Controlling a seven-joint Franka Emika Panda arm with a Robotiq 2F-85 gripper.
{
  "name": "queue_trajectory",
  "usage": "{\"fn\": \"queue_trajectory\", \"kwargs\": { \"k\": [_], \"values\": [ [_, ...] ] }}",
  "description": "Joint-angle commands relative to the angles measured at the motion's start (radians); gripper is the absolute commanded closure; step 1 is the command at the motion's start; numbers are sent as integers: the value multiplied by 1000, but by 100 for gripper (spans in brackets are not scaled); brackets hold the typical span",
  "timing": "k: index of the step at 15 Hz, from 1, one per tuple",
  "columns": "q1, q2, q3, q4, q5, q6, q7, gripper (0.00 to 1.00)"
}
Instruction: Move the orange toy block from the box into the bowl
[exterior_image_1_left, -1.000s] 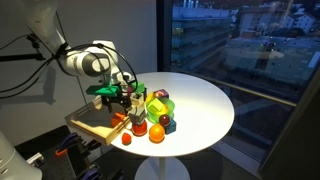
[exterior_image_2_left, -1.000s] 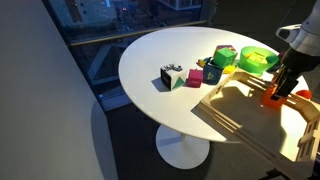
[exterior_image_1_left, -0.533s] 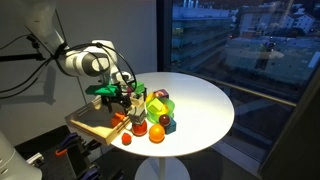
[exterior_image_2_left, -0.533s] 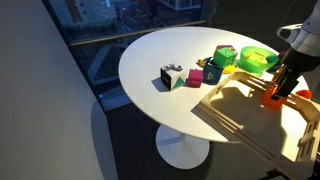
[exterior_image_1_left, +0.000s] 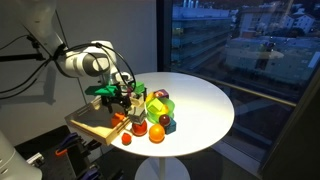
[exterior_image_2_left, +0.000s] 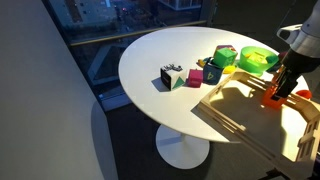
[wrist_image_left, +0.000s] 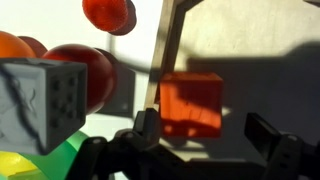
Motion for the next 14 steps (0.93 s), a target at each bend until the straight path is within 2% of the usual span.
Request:
{"fn": "queue_trajectory", "kwargs": {
  "k": [1, 14],
  "values": [
    [3, -5, 1, -12, -36, 8, 42, 0],
    [14, 13, 3, -9, -53, 17, 65, 0]
  ]
}}
